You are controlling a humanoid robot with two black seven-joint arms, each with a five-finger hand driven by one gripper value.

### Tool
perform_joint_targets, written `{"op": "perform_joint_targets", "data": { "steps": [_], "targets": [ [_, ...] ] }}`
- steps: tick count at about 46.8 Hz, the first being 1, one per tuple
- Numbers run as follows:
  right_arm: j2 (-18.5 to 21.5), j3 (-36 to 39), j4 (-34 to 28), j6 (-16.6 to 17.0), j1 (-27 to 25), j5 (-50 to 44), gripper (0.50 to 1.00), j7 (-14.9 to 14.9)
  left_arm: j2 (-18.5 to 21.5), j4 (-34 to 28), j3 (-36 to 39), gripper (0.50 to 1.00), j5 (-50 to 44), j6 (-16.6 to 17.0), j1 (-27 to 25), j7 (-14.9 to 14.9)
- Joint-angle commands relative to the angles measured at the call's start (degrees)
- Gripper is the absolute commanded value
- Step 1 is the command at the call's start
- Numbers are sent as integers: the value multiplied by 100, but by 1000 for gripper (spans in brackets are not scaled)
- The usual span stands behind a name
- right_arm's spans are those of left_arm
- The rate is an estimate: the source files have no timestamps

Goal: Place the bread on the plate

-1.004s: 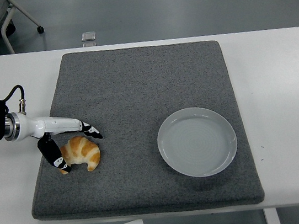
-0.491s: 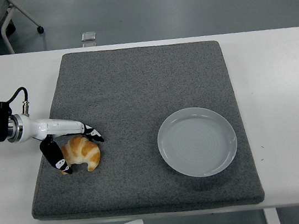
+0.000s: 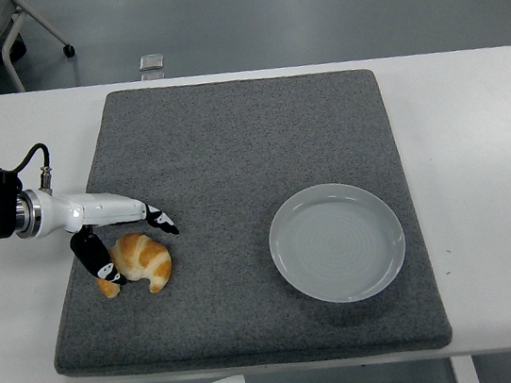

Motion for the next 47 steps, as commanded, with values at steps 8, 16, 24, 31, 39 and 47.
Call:
{"op": "perform_joint_targets", "data": {
  "steps": [8, 16, 24, 31, 39, 47],
  "targets": [
    [0, 0, 0, 0, 0, 0, 930, 0, -10, 0, 1, 941, 184, 28, 154, -1],
    [0, 0, 0, 0, 0, 0, 930, 0, -97, 26, -17, 930, 264, 81, 207, -1],
    [0, 0, 0, 0, 0, 0, 930, 0, -186, 61, -34, 887, 272, 81, 251, -1],
    [0, 0, 0, 0, 0, 0, 930, 0, -194, 70, -140, 834, 307, 81, 260, -1],
    [0, 0, 0, 0, 0, 0, 930, 0, -194, 70, -236, 812, 360, 81, 242, -1],
    [0, 0, 0, 0, 0, 0, 930, 0, -194, 97, -254, 756, 387, 72, 251, -1]
  ]
}}
